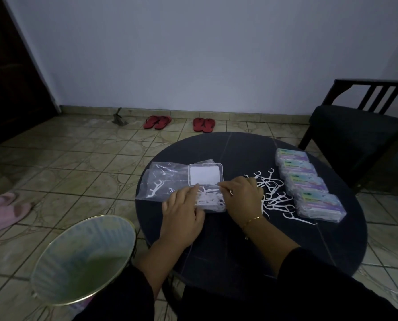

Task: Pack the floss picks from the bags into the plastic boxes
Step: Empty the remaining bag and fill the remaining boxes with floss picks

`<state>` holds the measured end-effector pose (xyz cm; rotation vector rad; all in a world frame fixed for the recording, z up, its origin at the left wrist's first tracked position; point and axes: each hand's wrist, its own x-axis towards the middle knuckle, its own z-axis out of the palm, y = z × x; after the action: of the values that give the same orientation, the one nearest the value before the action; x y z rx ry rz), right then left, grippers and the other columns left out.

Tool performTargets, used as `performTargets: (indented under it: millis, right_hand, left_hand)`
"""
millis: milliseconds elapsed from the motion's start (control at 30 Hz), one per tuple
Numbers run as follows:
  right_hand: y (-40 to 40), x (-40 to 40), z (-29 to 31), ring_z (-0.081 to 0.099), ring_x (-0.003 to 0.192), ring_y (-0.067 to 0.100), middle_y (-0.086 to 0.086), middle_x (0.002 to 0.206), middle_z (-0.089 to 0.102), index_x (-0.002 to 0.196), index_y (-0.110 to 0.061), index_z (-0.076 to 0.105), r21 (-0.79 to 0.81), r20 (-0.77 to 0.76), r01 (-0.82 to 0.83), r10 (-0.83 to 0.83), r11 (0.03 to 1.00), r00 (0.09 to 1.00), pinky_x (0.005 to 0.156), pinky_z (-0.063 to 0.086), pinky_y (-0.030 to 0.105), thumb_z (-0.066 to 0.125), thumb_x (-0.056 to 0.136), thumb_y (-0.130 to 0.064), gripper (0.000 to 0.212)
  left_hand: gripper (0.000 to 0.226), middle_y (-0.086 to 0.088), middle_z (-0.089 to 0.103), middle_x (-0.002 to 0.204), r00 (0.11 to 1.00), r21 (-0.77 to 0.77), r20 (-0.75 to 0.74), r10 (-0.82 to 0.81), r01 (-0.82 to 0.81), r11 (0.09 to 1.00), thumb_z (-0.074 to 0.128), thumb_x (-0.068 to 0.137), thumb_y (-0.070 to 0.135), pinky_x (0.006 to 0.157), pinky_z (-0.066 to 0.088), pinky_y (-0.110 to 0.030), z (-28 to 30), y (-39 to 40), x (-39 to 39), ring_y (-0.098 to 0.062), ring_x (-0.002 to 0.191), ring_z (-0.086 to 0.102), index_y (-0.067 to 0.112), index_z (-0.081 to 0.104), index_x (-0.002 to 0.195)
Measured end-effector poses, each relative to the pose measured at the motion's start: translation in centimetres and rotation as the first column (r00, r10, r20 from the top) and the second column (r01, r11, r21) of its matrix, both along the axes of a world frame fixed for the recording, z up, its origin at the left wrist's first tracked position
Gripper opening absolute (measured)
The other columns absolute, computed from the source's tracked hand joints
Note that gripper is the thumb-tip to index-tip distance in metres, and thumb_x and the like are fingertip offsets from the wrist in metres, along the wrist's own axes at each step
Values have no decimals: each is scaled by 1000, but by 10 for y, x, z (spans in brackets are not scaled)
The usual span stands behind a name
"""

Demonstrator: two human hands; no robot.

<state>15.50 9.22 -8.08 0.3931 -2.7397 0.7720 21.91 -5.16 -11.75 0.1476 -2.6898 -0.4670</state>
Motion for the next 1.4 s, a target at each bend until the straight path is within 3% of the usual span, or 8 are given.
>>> performTargets:
  millis: [133, 300, 600, 767, 900, 1033, 1200, 1400]
  right_hand:
    - [-5, -3, 1, 34, 118, 19, -6, 123, 50, 125, -33, 59, 154, 50, -90, 84, 984, 995, 93, 24, 33, 47, 95, -32, 33]
    - [-4, -4, -4, 34, 120, 20, -5, 128, 47, 128, -29, 57, 245, 53, -90, 79, 965, 995, 97, 25, 36, 42, 97, -35, 35]
    - [0, 0, -5, 33, 120, 17, -8, 128, 46, 129, -31, 55, 232, 73, -152, 138, 961, 988, 97, 24, 37, 38, 98, -37, 36]
    - [13, -2, -2, 32, 123, 15, -10, 130, 47, 126, -33, 56, 152, 54, -65, 57, 986, 997, 95, 22, 35, 41, 97, -31, 33]
    - [40, -7, 5, 30, 128, 18, -9, 135, 45, 128, -35, 54, 242, 83, -12, -9, 970, 997, 100, 22, 36, 46, 94, -28, 36]
    - [69, -11, 15, 21, 137, 23, -5, 147, 34, 141, -30, 38, 464, 222, -79, -30, 883, 975, 108, 18, 45, 50, 87, -31, 56]
    - [86, -14, 21, 23, 137, 27, 1, 144, 39, 141, -25, 35, 628, 315, -140, -86, 766, 945, 108, 18, 50, 49, 87, -32, 56]
    - [85, -16, 9, 28, 132, 22, -4, 140, 43, 137, -32, 44, 569, 228, -113, -24, 814, 973, 107, 20, 47, 43, 93, -24, 45]
  left_hand:
    - [43, 3, 50, 119, 990, 109, -105, 93, -82, 991, 44, 77, 32, 89, 27, -31, 0, 0, 0, -17, 113, 41, 21, 54, 117]
    - [42, 8, 52, 103, 991, 45, -120, 55, -50, 998, 33, 77, 39, 80, 22, -28, -1, -1, 0, -14, 102, 44, 26, 67, 98]
    - [48, 10, 63, 108, 992, 9, -128, 8, -7, 1000, 35, 81, 36, 83, 26, -29, 0, 0, 1, -10, 103, 39, 26, 64, 119]
    - [44, 7, 63, 111, 988, -30, -156, 19, -24, 999, 38, 79, 34, 82, 31, -32, 0, 1, 1, -12, 105, 41, 23, 67, 110]
    - [57, 6, 48, 138, 994, -62, -103, -48, 41, 997, 29, 79, 37, 94, 30, -35, 5, 4, -2, -16, 121, 39, 23, 54, 128]
    - [82, 10, 17, 157, 986, -121, 95, -139, 150, 981, 6, 72, 49, 110, 10, -35, 16, 10, -15, -13, 140, 9, 24, 23, 149]
    - [70, 9, 46, 137, 990, -178, 51, -134, 141, 974, 14, 78, 46, 104, 17, -33, 6, 7, -23, -13, 133, 26, 24, 46, 136]
    - [56, 8, 50, 129, 990, -117, -41, -133, 127, 985, 31, 81, 40, 104, 25, -38, -3, 9, -19, -14, 125, 34, 26, 49, 132]
